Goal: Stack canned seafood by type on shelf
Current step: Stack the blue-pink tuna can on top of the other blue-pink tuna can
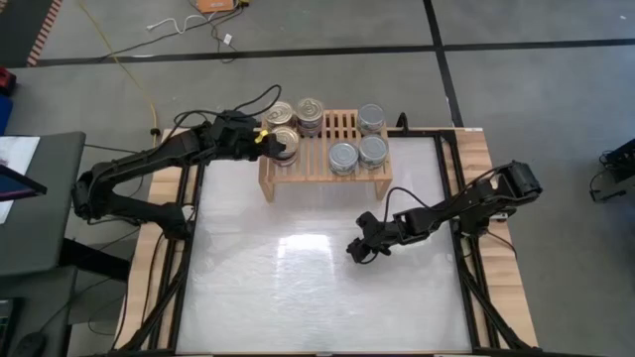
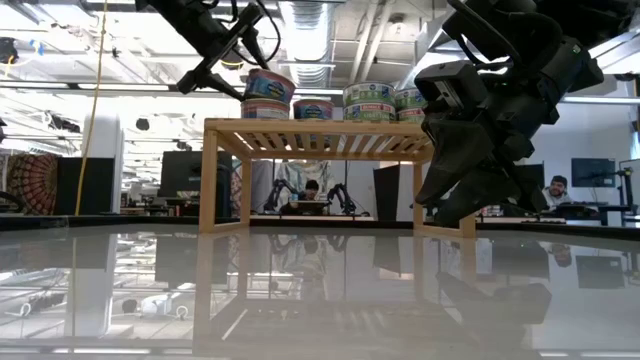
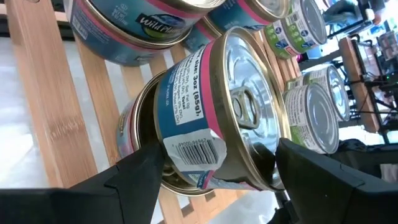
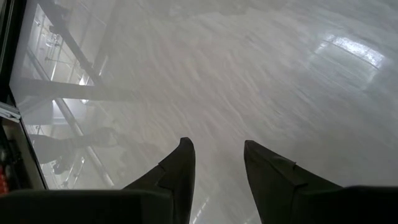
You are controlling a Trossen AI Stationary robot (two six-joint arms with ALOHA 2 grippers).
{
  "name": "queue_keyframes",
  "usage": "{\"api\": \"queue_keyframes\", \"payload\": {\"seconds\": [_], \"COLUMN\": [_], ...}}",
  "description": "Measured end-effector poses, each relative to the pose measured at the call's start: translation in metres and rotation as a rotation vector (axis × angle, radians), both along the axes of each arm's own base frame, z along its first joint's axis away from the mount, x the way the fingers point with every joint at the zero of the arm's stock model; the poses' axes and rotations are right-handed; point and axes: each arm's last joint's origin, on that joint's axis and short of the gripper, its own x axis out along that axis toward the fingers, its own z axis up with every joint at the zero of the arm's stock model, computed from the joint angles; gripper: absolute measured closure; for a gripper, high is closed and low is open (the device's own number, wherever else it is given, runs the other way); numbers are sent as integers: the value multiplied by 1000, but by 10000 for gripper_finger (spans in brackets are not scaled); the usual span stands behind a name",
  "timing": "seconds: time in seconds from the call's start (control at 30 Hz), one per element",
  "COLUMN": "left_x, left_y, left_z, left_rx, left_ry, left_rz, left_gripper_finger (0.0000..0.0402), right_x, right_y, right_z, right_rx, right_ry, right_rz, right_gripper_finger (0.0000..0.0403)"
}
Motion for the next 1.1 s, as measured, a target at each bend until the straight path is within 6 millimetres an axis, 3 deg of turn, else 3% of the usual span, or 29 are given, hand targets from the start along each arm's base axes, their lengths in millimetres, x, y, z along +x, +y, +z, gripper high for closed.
{"api": "queue_keyframes", "payload": {"seconds": [0.87,1.1], "left_x": [-7,-17], "left_y": [-5,-10], "left_z": [-1,8], "left_rx": [-46,-15], "left_ry": [35,8], "left_rz": [-32,-38], "left_gripper_finger": [107,107], "right_x": [0,0], "right_y": [0,0], "right_z": [0,0], "right_rx": [16,13], "right_ry": [2,1], "right_rz": [-18,-14], "right_gripper_finger": [239,239]}}
